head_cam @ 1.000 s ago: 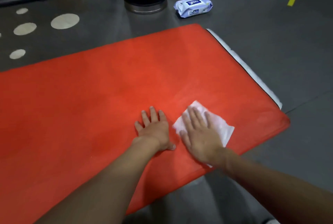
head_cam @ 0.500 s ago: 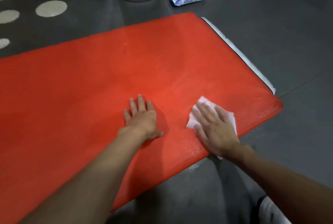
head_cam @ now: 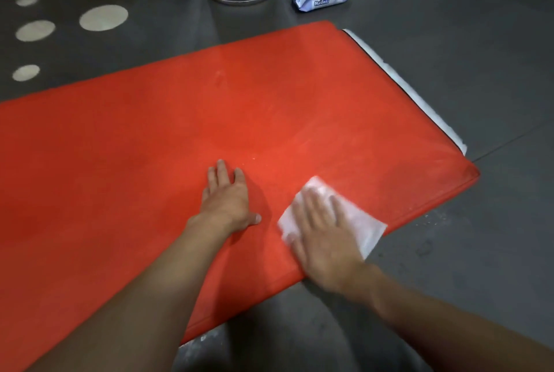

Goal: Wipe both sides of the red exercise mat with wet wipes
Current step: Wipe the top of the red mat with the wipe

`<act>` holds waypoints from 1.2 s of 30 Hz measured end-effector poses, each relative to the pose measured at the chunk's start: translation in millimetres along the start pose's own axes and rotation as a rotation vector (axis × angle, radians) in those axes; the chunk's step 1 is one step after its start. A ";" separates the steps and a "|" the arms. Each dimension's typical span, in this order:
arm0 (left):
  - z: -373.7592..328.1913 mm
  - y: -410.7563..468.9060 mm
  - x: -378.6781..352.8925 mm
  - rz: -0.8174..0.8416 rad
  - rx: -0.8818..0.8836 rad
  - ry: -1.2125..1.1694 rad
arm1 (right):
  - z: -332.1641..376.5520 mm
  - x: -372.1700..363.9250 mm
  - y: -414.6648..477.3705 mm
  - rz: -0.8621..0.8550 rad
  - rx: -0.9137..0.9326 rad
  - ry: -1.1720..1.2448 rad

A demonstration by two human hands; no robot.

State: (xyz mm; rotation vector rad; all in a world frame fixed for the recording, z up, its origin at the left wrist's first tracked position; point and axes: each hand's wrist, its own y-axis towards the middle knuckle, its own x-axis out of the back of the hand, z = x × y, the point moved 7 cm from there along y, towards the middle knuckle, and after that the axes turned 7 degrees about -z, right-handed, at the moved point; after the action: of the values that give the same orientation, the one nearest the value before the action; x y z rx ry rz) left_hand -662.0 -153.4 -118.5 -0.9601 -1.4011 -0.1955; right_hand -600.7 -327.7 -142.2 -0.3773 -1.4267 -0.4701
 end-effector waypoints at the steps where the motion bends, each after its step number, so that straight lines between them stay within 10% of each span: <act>1: 2.4 -1.5 1.0 0.003 0.025 -0.007 | 12.8 -3.2 -7.3 0.045 0.155 0.001; 3: 8.1 -4.2 2.0 0.022 0.053 -0.033 | -4.5 0.4 1.6 0.052 0.330 -0.034; 8: 6.5 -4.9 3.6 0.036 0.051 -0.027 | -45.7 5.1 36.4 0.012 -0.169 -0.009; 13: 4.2 -3.4 6.5 0.031 0.057 -0.025 | -6.3 -2.0 28.6 0.073 0.310 -0.036; 18: 3.9 -3.6 7.6 0.022 0.064 -0.020 | -41.5 5.9 59.1 0.049 -0.128 -0.036; 23: 3.6 -4.1 10.5 0.001 0.071 -0.031 | 2.1 -6.0 51.5 0.084 0.367 -0.041; 28: 3.1 -3.3 11.2 -0.002 0.076 0.000 | -47.3 5.0 91.8 0.044 -0.105 -0.024; 33: 5.1 9.9 23.8 0.018 0.118 -0.049 | 2.0 -1.8 87.7 0.068 0.331 0.058; 36: 16.7 22.0 30.1 -0.052 0.166 -0.097 | -48.8 5.1 122.8 0.016 0.063 0.014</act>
State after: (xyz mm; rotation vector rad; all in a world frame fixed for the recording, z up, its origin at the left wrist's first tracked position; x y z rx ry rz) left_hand -653.6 -116.2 -103.8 -0.8055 -1.5078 -0.0707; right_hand -494.6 -248.7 -139.0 -0.3341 -1.4205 -0.4128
